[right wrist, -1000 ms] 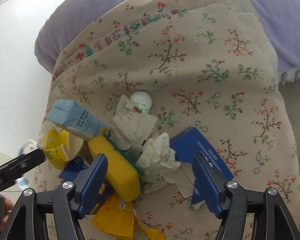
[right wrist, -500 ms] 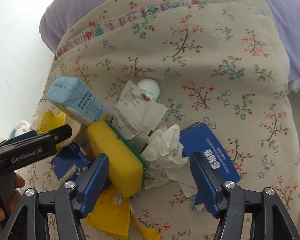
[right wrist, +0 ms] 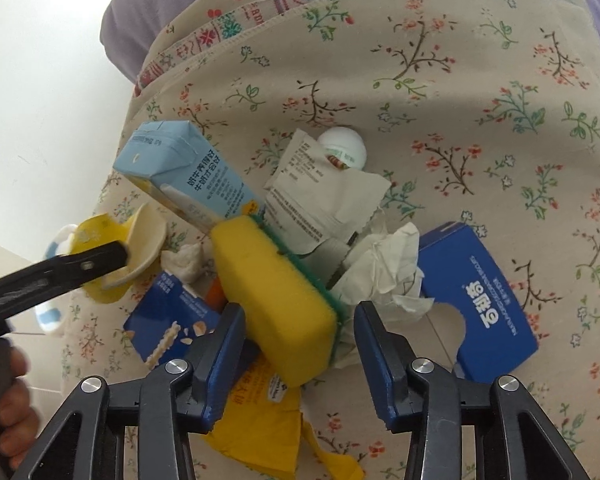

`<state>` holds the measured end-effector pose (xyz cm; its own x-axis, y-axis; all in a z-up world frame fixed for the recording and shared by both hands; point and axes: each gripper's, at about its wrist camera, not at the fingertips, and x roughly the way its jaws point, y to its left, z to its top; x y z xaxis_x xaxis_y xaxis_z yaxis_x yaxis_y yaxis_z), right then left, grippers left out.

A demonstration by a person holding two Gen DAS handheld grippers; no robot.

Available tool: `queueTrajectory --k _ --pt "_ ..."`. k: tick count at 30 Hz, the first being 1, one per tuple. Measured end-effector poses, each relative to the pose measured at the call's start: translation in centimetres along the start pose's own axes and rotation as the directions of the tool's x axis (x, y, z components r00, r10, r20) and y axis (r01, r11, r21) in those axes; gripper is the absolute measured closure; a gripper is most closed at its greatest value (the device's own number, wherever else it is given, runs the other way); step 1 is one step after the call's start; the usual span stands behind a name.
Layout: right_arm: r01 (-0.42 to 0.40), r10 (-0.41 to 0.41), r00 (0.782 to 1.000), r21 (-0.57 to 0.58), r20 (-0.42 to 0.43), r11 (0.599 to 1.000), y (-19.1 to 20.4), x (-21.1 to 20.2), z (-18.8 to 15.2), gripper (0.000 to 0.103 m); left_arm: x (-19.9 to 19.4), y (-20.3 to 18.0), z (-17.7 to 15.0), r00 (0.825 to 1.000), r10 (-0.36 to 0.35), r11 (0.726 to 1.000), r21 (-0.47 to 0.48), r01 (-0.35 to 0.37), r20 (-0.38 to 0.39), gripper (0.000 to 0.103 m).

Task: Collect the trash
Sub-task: 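Grasp the yellow sponge with the right tool while the left tool grasps the yellow wrapper, then carry the yellow wrapper and sponge to the white wastebasket and release both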

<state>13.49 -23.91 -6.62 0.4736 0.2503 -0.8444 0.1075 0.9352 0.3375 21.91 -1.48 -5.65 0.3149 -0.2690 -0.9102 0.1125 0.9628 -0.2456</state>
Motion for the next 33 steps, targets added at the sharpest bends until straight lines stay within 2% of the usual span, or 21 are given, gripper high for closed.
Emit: queueTrajectory --k 3,5,10,17,23,28,33 --pt "0.000 0.000 1.000 0.006 -0.016 1.000 0.0 0.8 0.3 0.053 -1.0 1.0 -0.5 1.000 -0.014 1.000 -0.018 0.014 0.002 0.034" --pt "0.005 -0.005 1.000 -0.007 -0.025 1.000 0.5 1.2 0.4 0.064 -1.9 1.2 -1.1 1.000 -0.020 0.999 -0.027 0.020 0.006 0.034" --pt "0.038 -0.038 0.999 -0.029 0.003 0.999 1.7 -0.1 0.5 0.072 -3.5 3.0 -1.3 0.999 -0.038 0.998 -0.058 0.039 0.025 0.034" --pt "0.033 -0.034 0.997 0.008 0.068 0.999 1.3 -3.8 0.3 0.073 -5.6 5.4 -1.3 0.996 -0.071 0.992 -0.099 0.076 0.058 0.034" --pt "0.046 -0.055 0.986 0.065 0.157 0.997 0.4 -6.6 -0.1 0.073 -7.3 9.3 -0.6 0.991 -0.099 0.976 -0.185 0.113 0.085 0.034" --pt "0.021 -0.034 0.965 0.053 0.259 0.998 1.0 -9.4 -0.6 0.073 -8.6 13.8 -0.1 0.989 -0.090 0.955 -0.271 0.119 0.116 0.034" --pt "-0.037 0.030 0.947 0.017 0.320 0.999 3.1 -10.4 -0.7 0.073 -7.9 18.7 0.1 0.995 -0.026 0.931 -0.360 0.060 0.099 0.034"
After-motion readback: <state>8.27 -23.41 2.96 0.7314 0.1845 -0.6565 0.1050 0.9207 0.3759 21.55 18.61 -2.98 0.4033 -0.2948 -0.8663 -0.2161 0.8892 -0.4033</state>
